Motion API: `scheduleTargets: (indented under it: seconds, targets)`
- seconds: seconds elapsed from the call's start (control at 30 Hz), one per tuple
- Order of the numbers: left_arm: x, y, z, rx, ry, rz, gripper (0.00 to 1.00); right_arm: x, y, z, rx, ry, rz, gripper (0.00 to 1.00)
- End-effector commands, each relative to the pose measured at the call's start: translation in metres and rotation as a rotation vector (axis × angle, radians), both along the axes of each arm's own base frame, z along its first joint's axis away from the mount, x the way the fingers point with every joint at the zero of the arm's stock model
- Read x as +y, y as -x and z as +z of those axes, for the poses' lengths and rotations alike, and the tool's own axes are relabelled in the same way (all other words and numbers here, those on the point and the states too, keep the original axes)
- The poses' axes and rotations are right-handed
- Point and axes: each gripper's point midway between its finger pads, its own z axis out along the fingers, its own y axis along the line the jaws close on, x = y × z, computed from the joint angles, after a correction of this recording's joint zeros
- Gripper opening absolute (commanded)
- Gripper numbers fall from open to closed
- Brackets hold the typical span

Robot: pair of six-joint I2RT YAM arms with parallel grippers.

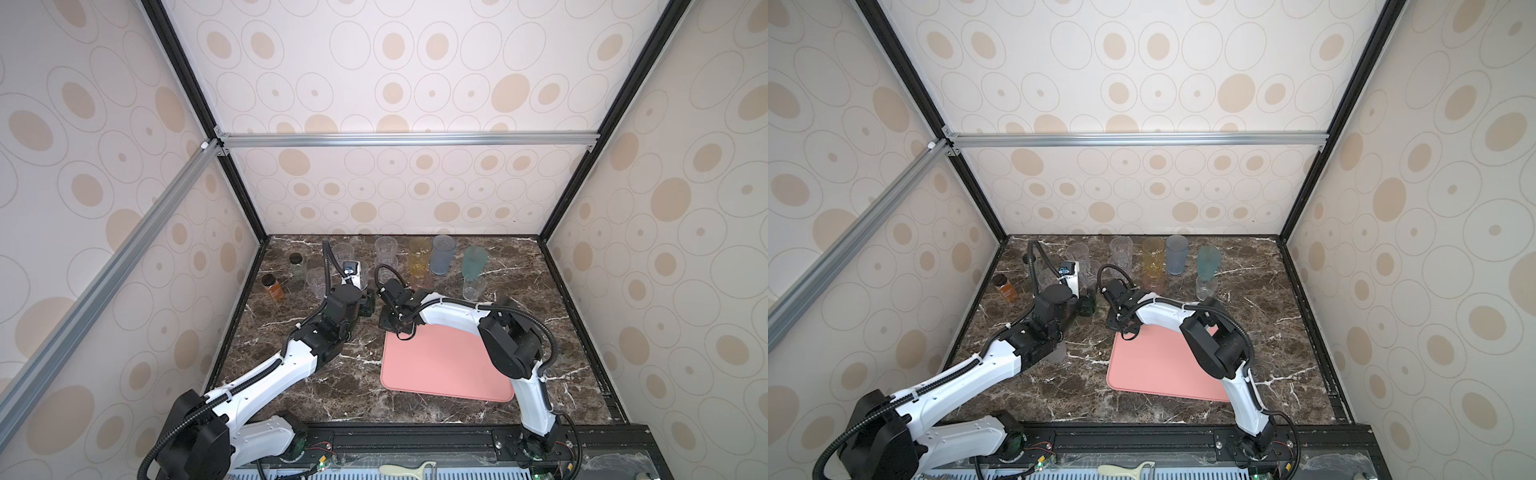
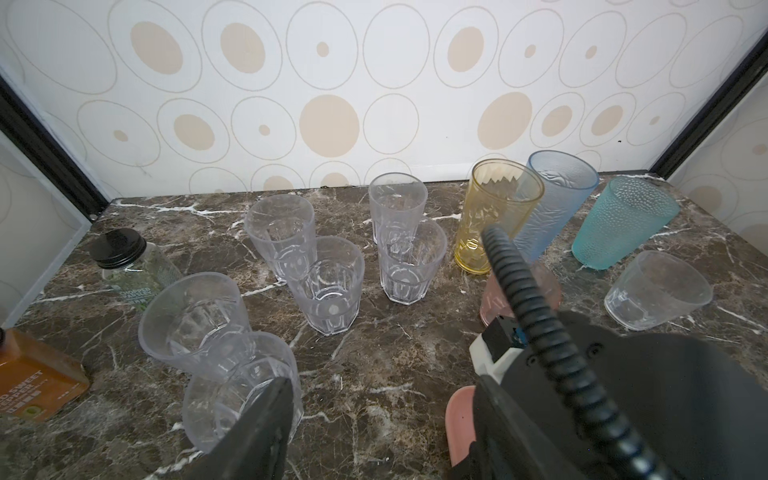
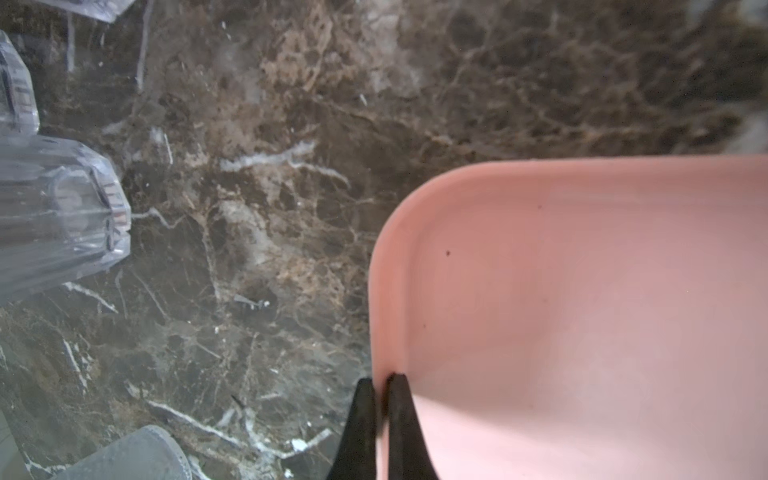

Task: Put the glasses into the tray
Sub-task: 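Drag the pink tray toward the table centre with the right gripper, then grasp a clear glass with the left gripper while the right releases the tray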

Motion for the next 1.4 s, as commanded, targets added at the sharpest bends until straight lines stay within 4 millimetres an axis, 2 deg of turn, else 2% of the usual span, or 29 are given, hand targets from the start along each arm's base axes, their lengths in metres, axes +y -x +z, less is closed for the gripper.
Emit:
scheduleTargets:
  seconds: [0.0,0.2,0.3,0.4,0.5,0.6,0.73,0.87,0.9,0.97,1.07,1.17,1.23,1.37]
  targets:
    - [0.013,0.002,0.003,-0.002,0.008,0.045,0.68,0.020,0.005,-0.008,0.044,-0.034,-0.018,0.00]
    - [0.016,0.002,0.007,-0.009,0.017,0.049,0.68,0.033,0.000,-0.004,0.042,-0.073,-0.035,0.00]
    - [0.017,0.002,0.010,-0.011,0.010,0.052,0.68,0.044,0.000,0.004,0.046,-0.096,0.020,0.05]
    - [0.026,0.001,0.014,-0.010,-0.015,0.088,0.69,0.053,0.003,0.023,0.026,-0.139,0.101,0.15]
    - [0.043,-0.004,0.019,0.016,-0.037,0.143,0.69,0.055,0.008,0.056,-0.015,-0.172,0.208,0.33]
    - [0.062,-0.009,0.026,0.028,-0.032,0.184,0.69,0.041,0.011,0.088,-0.071,-0.180,0.275,0.41]
    - [0.082,-0.017,0.033,0.032,-0.011,0.192,0.68,-0.010,0.005,0.111,-0.102,-0.135,0.263,0.41]
    - [0.079,-0.032,0.014,0.135,-0.081,0.138,0.67,-0.079,0.000,0.115,-0.093,-0.077,0.199,0.41]
    - [0.078,-0.035,0.007,0.162,-0.112,0.125,0.62,-0.096,0.001,0.114,-0.089,-0.059,0.182,0.42]
    - [0.078,-0.041,-0.009,0.219,-0.156,0.090,0.54,-0.133,0.007,0.110,-0.075,-0.016,0.148,0.43]
    - [0.084,-0.047,-0.028,0.275,-0.149,0.084,0.53,-0.186,0.024,0.100,-0.028,0.049,0.101,0.46]
    - [0.092,-0.051,-0.029,0.276,-0.136,0.110,0.55,-0.231,0.045,0.087,0.028,0.100,0.048,0.52]
    - [0.095,-0.053,-0.026,0.263,-0.108,0.118,0.56,-0.253,0.057,0.079,0.054,0.121,0.018,0.56]
    - [0.096,-0.054,-0.031,0.255,-0.024,0.105,0.59,-0.273,0.067,0.058,0.097,0.133,0.007,0.61]
